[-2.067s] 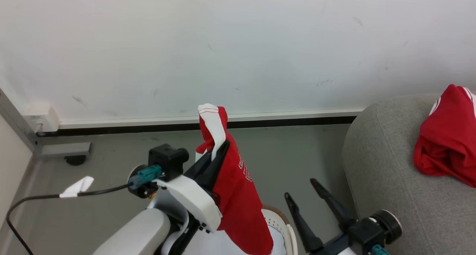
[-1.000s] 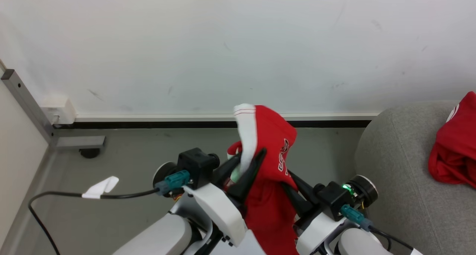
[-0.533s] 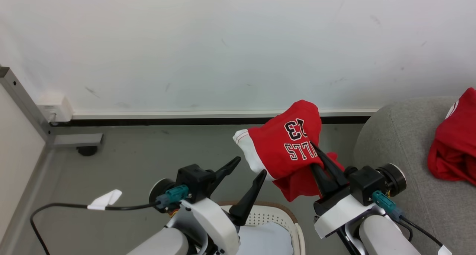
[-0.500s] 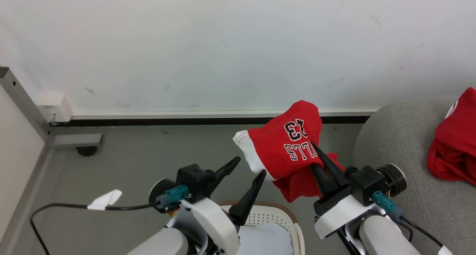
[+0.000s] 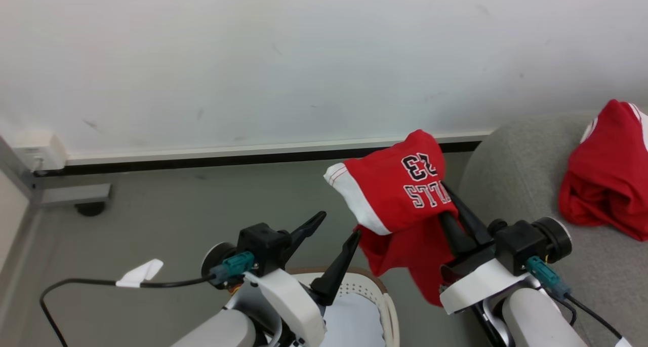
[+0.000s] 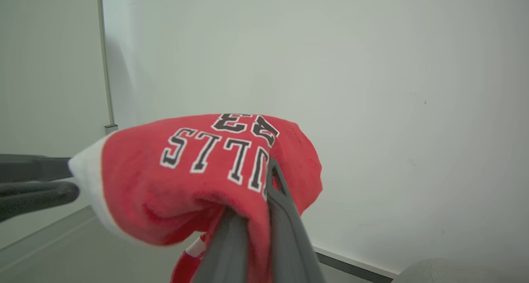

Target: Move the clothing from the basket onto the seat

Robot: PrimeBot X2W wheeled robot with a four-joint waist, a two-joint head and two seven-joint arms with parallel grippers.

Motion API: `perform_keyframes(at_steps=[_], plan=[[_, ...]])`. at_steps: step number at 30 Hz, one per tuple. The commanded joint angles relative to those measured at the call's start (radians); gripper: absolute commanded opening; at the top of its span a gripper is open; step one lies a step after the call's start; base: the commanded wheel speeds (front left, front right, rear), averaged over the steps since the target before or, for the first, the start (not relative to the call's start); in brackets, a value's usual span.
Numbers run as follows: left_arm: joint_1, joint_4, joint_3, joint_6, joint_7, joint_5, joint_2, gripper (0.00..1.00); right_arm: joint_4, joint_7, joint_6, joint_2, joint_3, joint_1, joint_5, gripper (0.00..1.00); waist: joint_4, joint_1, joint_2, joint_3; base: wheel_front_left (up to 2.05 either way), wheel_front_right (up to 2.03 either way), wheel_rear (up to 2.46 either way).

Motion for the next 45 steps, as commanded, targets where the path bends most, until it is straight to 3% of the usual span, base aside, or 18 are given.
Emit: perform_keyframes(at_steps=[1,17,27,35,40,45], plan=[[0.006,-0.006,0.003,0.0,-0.004,-0.009,0.008,1.0,-0.013,0.0,-0.002,-0.002,-0.019,0.008,-0.005,0.0,-0.031,0.0,-0.0001,0.018,0.0,0.0,0.0],[-0.014,-0.053,-0.019,0.001,0.0,0.017,0.006,1.0,-0.097,0.0,-0.003,-0.002,-0.146,0.081,-0.061,0.0,-0.226,0.0,-0.0001,0.084,0.0,0.0,0.0],[-0.037,-0.092,-0.044,-0.001,0.015,0.04,0.014,1.0,-0.187,0.0,-0.002,-0.002,-0.228,0.12,-0.049,0.0,-0.258,0.0,-0.0001,0.166,0.0,0.0,0.0],[-0.094,-0.15,-0.056,-0.02,0.031,0.084,0.039,1.0,-0.216,0.0,-0.002,-0.002,-0.285,-0.046,-0.065,0.0,-0.239,0.0,-0.0001,0.321,0.0,0.0,0.0],[-0.142,-0.189,-0.062,-0.04,0.038,0.112,0.055,1.0,-0.193,0.008,-0.003,-0.068,-0.35,-0.23,-0.131,0.0,-0.208,0.0,-0.0001,0.43,0.0,0.0,0.0],[-0.184,-0.218,-0.053,-0.052,0.039,0.133,0.069,1.0,-0.173,0.089,-0.003,-0.154,-0.474,-0.435,-0.06,0.0,-0.177,0.0,-0.0001,0.516,0.0,0.0,0.0]])
